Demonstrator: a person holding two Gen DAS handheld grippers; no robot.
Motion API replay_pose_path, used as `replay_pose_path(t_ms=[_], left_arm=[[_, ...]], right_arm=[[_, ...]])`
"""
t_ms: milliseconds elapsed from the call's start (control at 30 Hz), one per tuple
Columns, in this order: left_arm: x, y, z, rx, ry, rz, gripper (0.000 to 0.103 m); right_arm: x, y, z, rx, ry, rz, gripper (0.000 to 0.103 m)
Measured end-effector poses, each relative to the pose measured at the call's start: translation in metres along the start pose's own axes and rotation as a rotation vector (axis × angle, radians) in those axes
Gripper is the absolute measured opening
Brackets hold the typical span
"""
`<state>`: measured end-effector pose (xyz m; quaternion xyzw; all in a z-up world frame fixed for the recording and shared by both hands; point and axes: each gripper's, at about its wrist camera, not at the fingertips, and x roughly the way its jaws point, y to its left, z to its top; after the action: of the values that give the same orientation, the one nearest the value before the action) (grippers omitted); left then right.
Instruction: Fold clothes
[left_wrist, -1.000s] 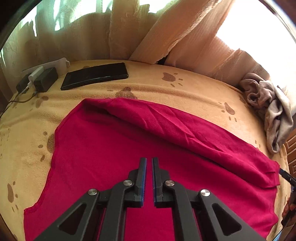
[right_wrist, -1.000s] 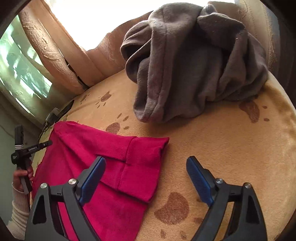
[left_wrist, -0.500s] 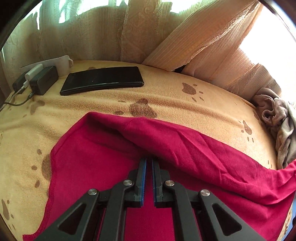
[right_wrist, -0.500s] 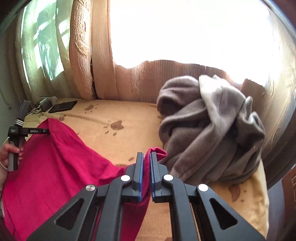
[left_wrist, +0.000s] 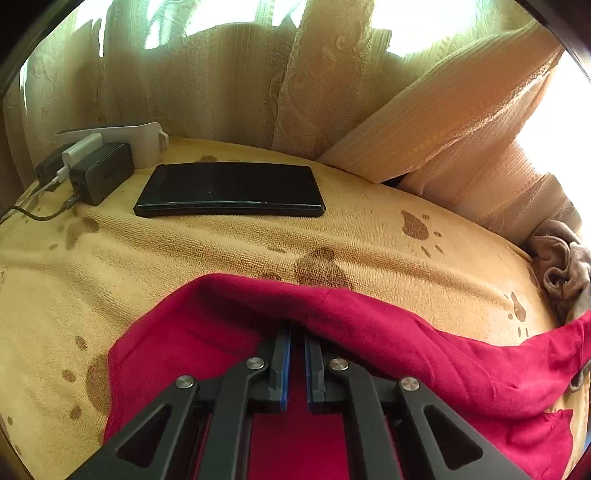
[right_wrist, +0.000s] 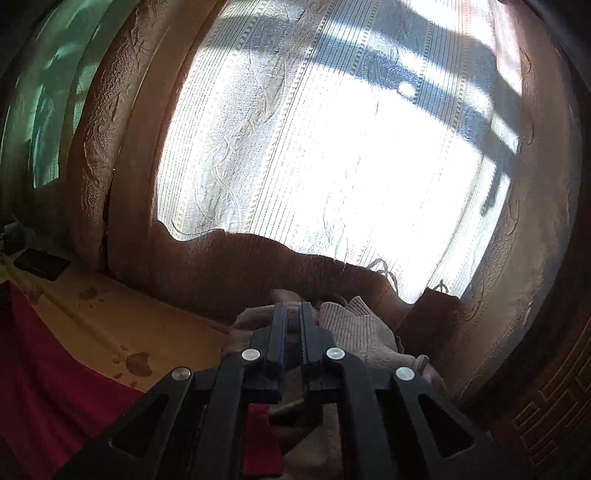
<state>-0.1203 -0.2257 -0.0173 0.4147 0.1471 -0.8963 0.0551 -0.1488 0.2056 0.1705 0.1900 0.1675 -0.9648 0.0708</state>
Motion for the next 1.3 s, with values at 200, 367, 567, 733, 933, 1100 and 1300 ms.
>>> replay_pose_path(t_ms=[200, 367, 567, 733, 933, 1100, 1300], left_arm=[[0.000, 0.003, 0.000, -0.011, -0.005, -0.015, 0.006], [0.001, 0.018, 0.000, -0.107, -0.013, -0.101, 0.006], [0.001, 0.028, -0.002, -0.165, -0.014, -0.174, 0.006], [0.002, 0.032, -0.002, -0.186, -0.012, -0.207, 0.006], [0.004, 0.043, 0.000, -0.237, -0.012, -0.265, 0.006], [0.005, 0.043, 0.002, -0.252, -0.014, -0.271, 0.006], [0.004, 0.047, 0.002, -0.274, -0.014, -0.292, 0.006]], right_arm=[[0.031, 0.016, -0.030, 0.245, 0.232, 0.563, 0.068], [0.028, 0.079, -0.054, 0.314, 0.391, 0.919, 0.073], [0.073, 0.156, -0.066, 0.385, 0.640, 1.153, 0.073], [0.123, 0.176, -0.066, 0.392, 0.671, 0.991, 0.073], [0.145, 0.160, -0.027, 0.218, 0.454, 0.599, 0.073], [0.124, 0.162, -0.034, 0.433, 0.515, 0.964, 0.075], [0.125, 0.208, -0.043, 0.493, 0.680, 1.160, 0.082]])
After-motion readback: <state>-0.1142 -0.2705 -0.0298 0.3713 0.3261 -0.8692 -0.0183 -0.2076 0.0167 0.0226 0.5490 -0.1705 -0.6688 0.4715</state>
